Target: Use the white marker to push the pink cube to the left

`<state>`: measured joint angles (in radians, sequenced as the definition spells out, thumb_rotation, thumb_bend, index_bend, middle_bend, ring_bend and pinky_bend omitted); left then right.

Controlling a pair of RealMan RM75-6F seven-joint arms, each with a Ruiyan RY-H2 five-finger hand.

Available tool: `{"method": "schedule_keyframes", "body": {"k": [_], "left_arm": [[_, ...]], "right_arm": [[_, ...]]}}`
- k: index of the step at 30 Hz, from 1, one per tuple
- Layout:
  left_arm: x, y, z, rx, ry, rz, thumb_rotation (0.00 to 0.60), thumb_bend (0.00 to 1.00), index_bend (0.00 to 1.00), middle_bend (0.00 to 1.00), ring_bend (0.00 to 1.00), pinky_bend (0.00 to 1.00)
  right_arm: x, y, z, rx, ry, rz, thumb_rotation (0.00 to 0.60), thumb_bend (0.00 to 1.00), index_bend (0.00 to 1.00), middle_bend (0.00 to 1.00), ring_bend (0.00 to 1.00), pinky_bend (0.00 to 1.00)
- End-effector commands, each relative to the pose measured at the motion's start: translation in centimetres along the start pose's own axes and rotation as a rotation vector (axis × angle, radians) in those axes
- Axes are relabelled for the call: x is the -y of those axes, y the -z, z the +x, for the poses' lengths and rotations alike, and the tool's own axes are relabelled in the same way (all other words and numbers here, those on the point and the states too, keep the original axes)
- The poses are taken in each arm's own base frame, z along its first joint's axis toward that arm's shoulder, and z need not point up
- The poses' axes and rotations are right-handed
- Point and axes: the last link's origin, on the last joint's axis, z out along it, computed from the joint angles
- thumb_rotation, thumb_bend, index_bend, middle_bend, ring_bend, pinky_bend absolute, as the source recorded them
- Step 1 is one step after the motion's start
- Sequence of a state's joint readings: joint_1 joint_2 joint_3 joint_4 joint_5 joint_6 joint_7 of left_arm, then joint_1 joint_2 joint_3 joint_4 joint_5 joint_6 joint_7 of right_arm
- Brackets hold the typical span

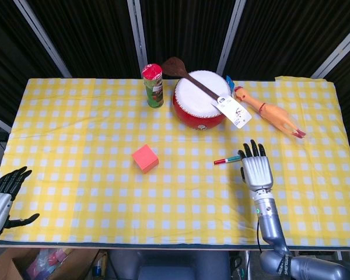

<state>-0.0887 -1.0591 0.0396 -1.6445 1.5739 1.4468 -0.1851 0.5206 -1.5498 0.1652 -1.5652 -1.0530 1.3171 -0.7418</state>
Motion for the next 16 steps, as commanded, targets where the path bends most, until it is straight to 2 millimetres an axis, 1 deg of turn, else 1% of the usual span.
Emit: {"method": "schedule_keyframes", "body": {"k": [1, 3, 4, 6, 8, 10, 11, 14, 16], "left_arm": [[0.1, 0.4, 0.2, -0.021, -0.005, -0.005, 0.6, 0.04, 0.0, 0.0, 0.0, 0.0], [0.1, 0.8, 0.4, -0.048, -0.018, -0.011, 0.6, 0.04, 0.0, 0.0, 0.0, 0.0], [0.2, 0.9, 0.4, -0.06, -0.026, -0.015, 0.6, 0.03, 0.0, 0.0, 0.0, 0.0], [0.2, 1.2, 0.4, -0.079, -0.04, -0.02, 0.6, 0.04, 0.0, 0.0, 0.0, 0.0], [0.2, 1.3, 0.4, -0.095, -0.05, -0.021, 0.6, 0.03, 0.0, 0.0, 0.0, 0.0], [0.2, 1.5, 0.5, -0.121, -0.06, -0.023, 0.6, 0.03, 0.0, 0.0, 0.0, 0.0], [0.2, 1.6, 0.5, -0.137, -0.065, -0.024, 0.6, 0.03, 0.0, 0.0, 0.0, 0.0], [0.3, 1.7, 0.5, -0.169, -0.087, -0.023, 0.6, 0.03, 0.0, 0.0, 0.0, 0.0], [0.4, 1.8, 0.4, -0.184, -0.103, -0.021, 0.6, 0.03, 0.0, 0.0, 0.0, 0.0]], "right_arm": [[-2.5, 3.1, 2.2, -0.049, -0.016, 0.014, 0.6, 0.56, 0.29, 0.14, 0.01, 0.11], [-4.4, 5.5, 3.2, -0.075, -0.041, 0.023, 0.6, 0.56, 0.25, 0.12, 0.0, 0.09], [-5.3, 6.7, 3.5, -0.082, -0.054, 0.03, 0.6, 0.56, 0.22, 0.11, 0.0, 0.09], [-6.6, 8.3, 3.9, -0.097, -0.08, 0.038, 0.6, 0.55, 0.15, 0.07, 0.0, 0.08], [-7.8, 9.6, 4.0, -0.107, -0.1, 0.038, 0.6, 0.54, 0.04, 0.02, 0.0, 0.06], [-9.4, 11.5, 4.1, -0.116, -0.124, 0.034, 0.6, 0.51, 0.0, 0.0, 0.0, 0.06], [-10.2, 12.6, 4.0, -0.12, -0.134, 0.036, 0.6, 0.5, 0.0, 0.0, 0.0, 0.06], [-11.8, 14.6, 3.6, -0.132, -0.133, 0.048, 0.6, 0.48, 0.0, 0.0, 0.0, 0.04], [-12.1, 15.3, 3.4, -0.144, -0.157, 0.057, 0.6, 0.47, 0.0, 0.0, 0.0, 0.04]]}}
